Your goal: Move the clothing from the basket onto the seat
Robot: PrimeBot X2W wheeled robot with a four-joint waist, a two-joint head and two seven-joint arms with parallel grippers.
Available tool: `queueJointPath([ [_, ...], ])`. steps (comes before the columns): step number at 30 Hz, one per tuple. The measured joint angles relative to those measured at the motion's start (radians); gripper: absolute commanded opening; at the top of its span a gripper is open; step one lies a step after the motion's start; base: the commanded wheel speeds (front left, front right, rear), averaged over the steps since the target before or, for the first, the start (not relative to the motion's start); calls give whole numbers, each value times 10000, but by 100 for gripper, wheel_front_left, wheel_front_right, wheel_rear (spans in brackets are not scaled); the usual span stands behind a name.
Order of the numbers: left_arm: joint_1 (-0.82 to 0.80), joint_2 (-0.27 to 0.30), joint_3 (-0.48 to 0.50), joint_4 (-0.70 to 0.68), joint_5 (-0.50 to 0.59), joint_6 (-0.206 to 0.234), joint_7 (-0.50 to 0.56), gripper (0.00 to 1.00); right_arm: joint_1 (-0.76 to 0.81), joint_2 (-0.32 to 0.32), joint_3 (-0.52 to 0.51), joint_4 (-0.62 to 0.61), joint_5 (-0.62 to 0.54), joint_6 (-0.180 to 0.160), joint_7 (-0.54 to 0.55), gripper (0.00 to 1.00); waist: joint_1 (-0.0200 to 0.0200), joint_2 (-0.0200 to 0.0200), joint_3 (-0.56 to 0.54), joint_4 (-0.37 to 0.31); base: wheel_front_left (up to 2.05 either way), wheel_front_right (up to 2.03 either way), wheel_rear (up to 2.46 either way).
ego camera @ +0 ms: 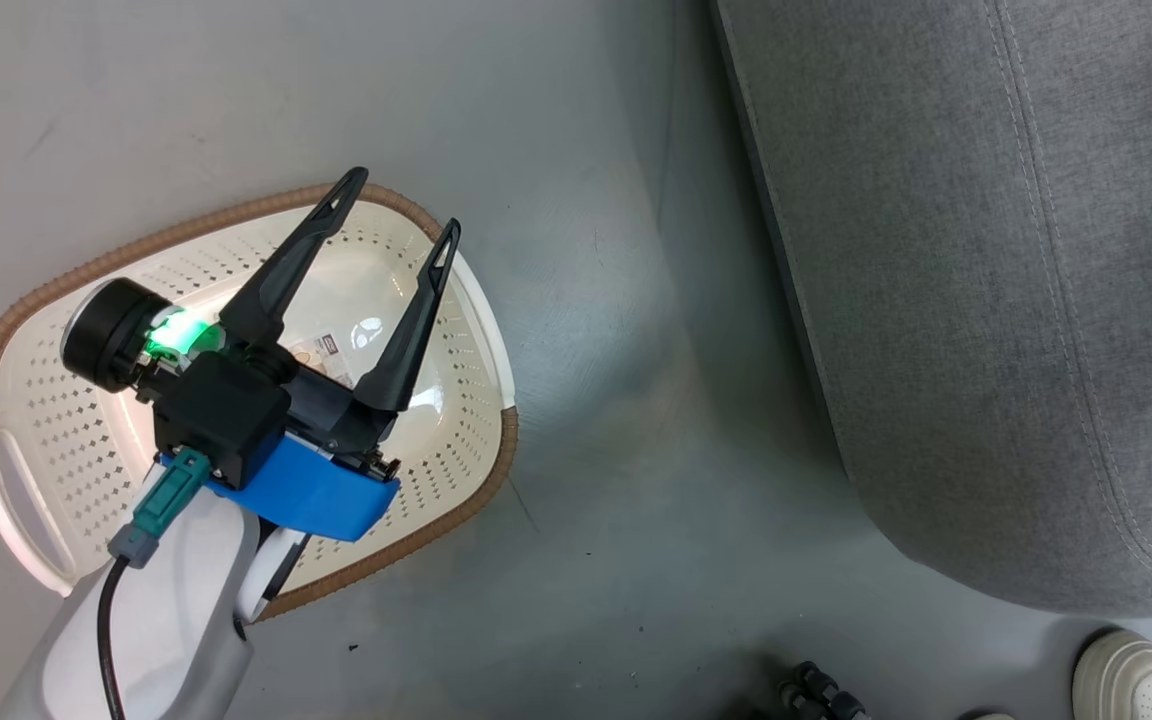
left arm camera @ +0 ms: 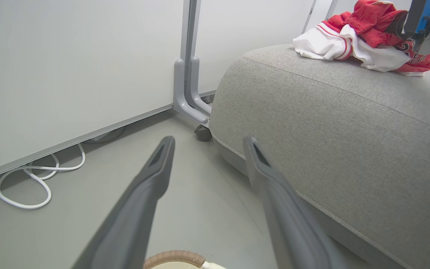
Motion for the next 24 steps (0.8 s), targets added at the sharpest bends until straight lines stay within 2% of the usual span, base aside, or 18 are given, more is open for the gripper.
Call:
queueJointPath([
  [7,66,-102,8,136,-88,2,0,100,96,155,-330,52,-543,0,-36,0,-1,0,-265,-13,0,0,0],
  [9,87,-165,8,196,-102,2,0,100,190,198,-408,56,-690,0,-42,44,-1,0,-388,-13,0,0,0],
  [10,95,-203,15,215,-104,2,0,100,233,219,-445,67,-775,0,-50,95,-1,0,-463,-12,0,0,0],
  [11,103,-257,25,242,-107,2,-2,100,266,245,-474,65,-851,0,-52,100,-1,0,-545,-9,0,0,0],
  [17,494,-667,134,614,-280,2,0,100,837,474,-474,90,-1325,0,-63,100,-2,0,-1323,33,0,0,0],
  [24,1427,-1292,610,1045,-531,0,0,100,1736,652,-125,104,-1756,0,-65,100,-3,0,-2751,131,0,0,0],
])
